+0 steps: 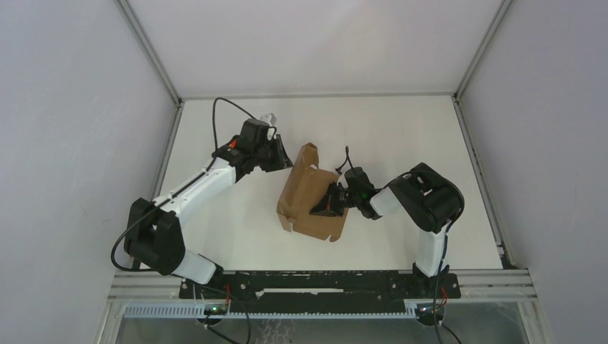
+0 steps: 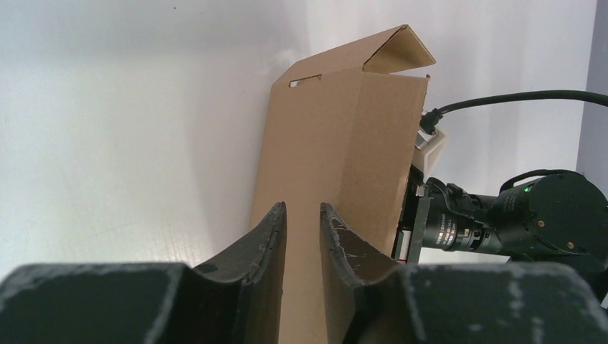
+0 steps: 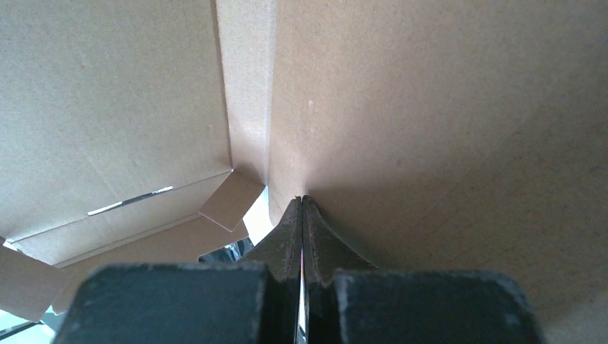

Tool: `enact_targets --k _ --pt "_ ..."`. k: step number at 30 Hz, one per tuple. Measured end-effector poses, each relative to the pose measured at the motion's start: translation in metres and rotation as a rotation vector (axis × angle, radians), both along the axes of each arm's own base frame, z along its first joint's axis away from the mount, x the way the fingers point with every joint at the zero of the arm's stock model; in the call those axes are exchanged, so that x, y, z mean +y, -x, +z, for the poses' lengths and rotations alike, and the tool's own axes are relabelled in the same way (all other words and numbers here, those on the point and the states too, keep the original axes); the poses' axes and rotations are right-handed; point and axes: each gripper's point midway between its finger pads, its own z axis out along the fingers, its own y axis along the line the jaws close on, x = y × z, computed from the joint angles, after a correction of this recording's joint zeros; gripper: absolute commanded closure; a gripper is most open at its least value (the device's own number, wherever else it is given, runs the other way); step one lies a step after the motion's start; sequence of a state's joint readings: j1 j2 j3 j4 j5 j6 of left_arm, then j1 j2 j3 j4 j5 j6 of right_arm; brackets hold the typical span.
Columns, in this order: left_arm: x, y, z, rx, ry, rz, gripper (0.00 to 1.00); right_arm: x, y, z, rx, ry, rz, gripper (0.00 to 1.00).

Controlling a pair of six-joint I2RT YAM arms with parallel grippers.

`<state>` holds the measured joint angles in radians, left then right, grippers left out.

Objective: Fold the paper box
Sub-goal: Fold the paper box at the center of the board.

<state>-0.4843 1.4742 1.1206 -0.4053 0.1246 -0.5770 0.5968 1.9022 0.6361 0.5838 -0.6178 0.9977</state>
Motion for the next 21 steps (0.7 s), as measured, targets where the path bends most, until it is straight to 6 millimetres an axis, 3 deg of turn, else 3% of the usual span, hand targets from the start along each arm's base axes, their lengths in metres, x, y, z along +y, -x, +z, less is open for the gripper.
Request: enact_targets --k 10,21 --pt "-0.004 0.000 0.003 -0.008 0.016 -0.012 0.64 0.001 0.000 0.000 0.001 -0.009 0.007 1.00" --pt "-0.007 0.002 0.023 -0.054 0.057 -0.029 0.62 0.001 0.001 0.000 0.000 -0.011 0.009 1.00"
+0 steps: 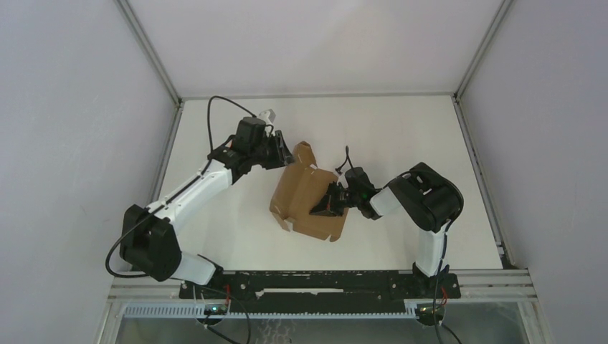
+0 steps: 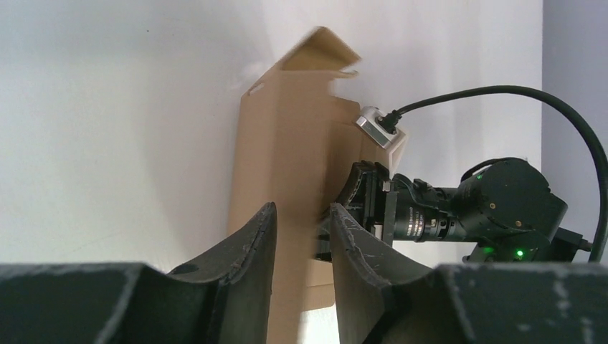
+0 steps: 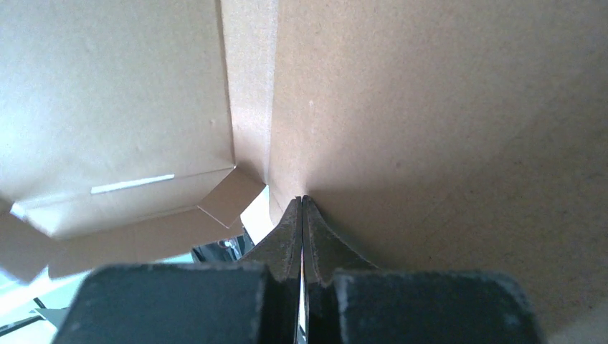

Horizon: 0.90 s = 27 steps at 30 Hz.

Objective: Fold the paper box
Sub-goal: Fold the paper box at the center of the board.

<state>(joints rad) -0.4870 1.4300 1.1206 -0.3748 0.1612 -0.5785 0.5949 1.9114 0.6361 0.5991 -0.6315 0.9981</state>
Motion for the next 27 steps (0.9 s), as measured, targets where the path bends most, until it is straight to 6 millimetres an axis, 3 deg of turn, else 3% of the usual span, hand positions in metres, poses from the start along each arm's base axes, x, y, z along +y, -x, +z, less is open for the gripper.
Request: enact_targets --k 12,27 --pt "-0.006 -0.001 0.004 -0.016 0.021 -0.019 0.62 0.000 0.000 0.000 0.000 -0.001 0.001 1.00" --pt "-0.027 0.006 -0.015 0.014 0.003 -0.073 0.63 0.000 0.000 0.000 -0.001 0.001 0.001 1.00"
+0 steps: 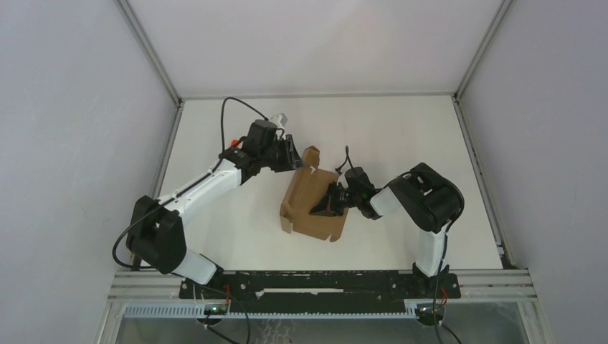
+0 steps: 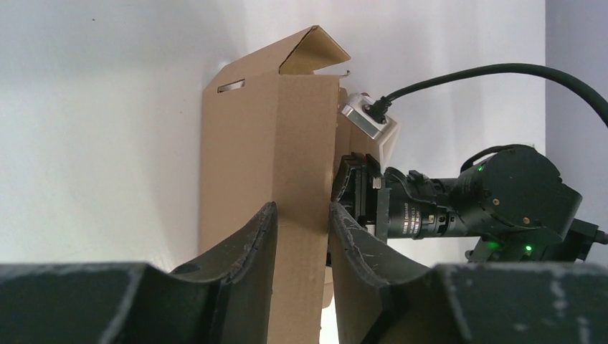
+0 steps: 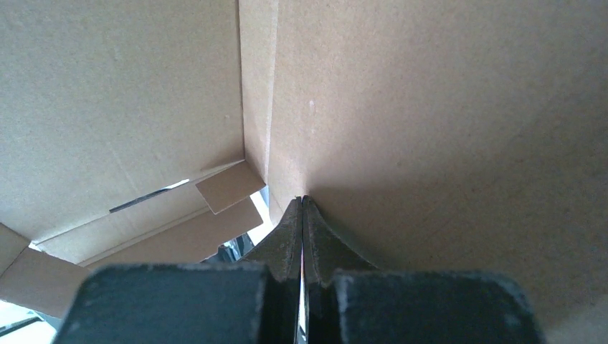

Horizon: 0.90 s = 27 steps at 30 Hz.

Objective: Fold the paper box
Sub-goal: Fold the paper box at the center of the board.

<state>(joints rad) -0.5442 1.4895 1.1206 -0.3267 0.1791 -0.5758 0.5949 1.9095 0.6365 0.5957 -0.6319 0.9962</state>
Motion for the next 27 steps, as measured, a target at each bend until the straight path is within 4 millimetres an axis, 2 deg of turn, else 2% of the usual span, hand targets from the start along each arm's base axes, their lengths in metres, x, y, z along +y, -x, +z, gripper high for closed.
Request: enact_targets --k 7,15,27 --pt "0.001 -0.002 -0.004 0.000 -0.022 0.007 0.63 -0.004 0.001 0.001 -0.004 0.025 0.001 0.99" --pt "0.002 -0.002 -0.006 0.004 -0.033 0.008 0.64 -0.016 -0.001 0.008 -0.025 0.067 -0.002 0.86" --pt "-0.005 -0.004 -0.006 -0.001 -0.061 -0.017 0.64 -0.026 -0.017 0.065 -0.229 0.033 0.000 0.81"
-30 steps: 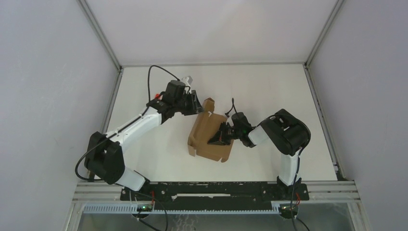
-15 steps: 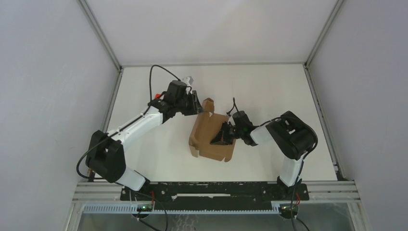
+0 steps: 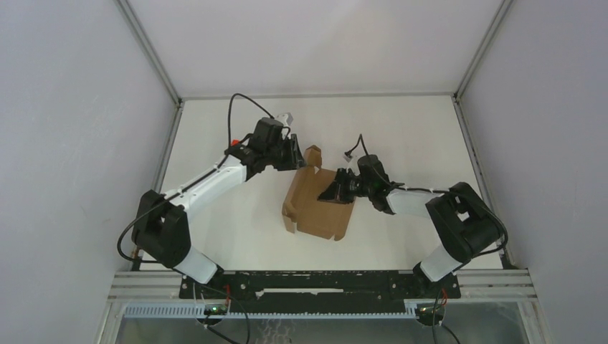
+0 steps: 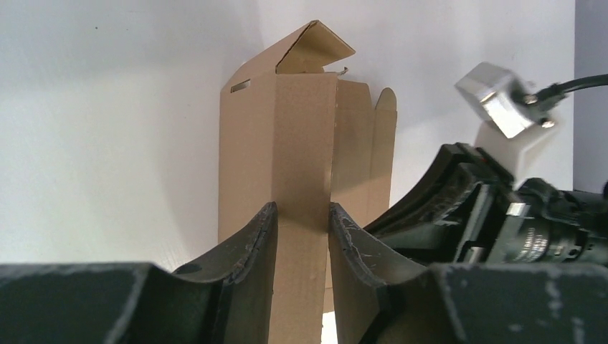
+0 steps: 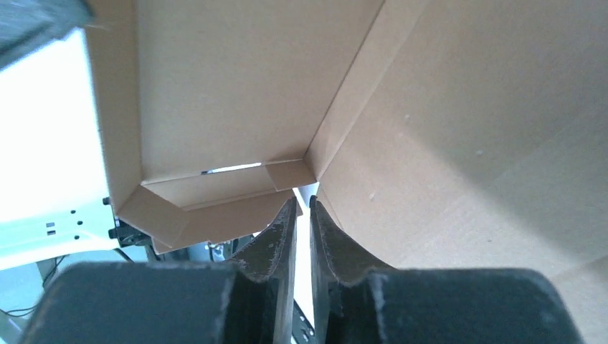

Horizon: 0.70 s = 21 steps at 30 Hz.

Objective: Fold the paper box
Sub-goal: Fold the paper box at the center of the board.

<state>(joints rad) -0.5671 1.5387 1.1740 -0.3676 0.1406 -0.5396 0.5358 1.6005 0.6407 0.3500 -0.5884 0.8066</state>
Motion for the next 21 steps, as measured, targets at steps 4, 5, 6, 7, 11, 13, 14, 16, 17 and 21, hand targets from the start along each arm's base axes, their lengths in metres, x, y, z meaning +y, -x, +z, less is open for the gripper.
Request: enact_targets --k 4,5,6,7,11,13,14,16,17,21 --pt "-0.003 0.001 0.000 -0.002 -0.012 -0.012 0.64 -0.015 -0.012 0.016 -0.065 -0.002 -0.029 0.78" --pt "-0.004 0.001 0.000 -0.001 -0.014 -0.015 0.64 -0.021 -0.018 0.021 -0.085 -0.003 -0.044 0.76" --pt "-0.005 0.001 0.000 -0.002 -0.018 -0.018 0.64 -0.027 -0.024 0.024 -0.101 -0.004 -0.061 0.75" --pt "-0.006 0.002 0.000 -0.004 -0.023 -0.021 0.64 -0.035 -0.031 0.030 -0.122 -0.007 -0.084 0.72" --pt "-0.007 0.003 -0.001 -0.006 -0.039 -0.026 0.64 -0.067 -0.059 0.042 -0.174 -0.022 -0.171 0.60" --pt "-0.006 0.002 -0.001 -0.007 -0.045 -0.024 0.64 -0.079 -0.069 0.044 -0.190 -0.029 -0.197 0.56" --pt "-0.006 0.002 -0.001 -0.006 -0.047 -0.024 0.64 -0.084 -0.075 0.044 -0.197 -0.028 -0.206 0.55" --pt "-0.005 0.002 -0.002 -0.008 -0.053 -0.026 0.64 -0.088 -0.085 0.043 -0.213 -0.021 -0.207 0.53" --pt "-0.005 0.001 -0.002 -0.008 -0.056 -0.027 0.64 -0.088 -0.090 0.043 -0.229 -0.017 -0.200 0.52" --pt "-0.004 0.001 -0.002 -0.009 -0.073 -0.035 0.64 -0.085 -0.106 0.041 -0.317 0.000 -0.166 0.51"
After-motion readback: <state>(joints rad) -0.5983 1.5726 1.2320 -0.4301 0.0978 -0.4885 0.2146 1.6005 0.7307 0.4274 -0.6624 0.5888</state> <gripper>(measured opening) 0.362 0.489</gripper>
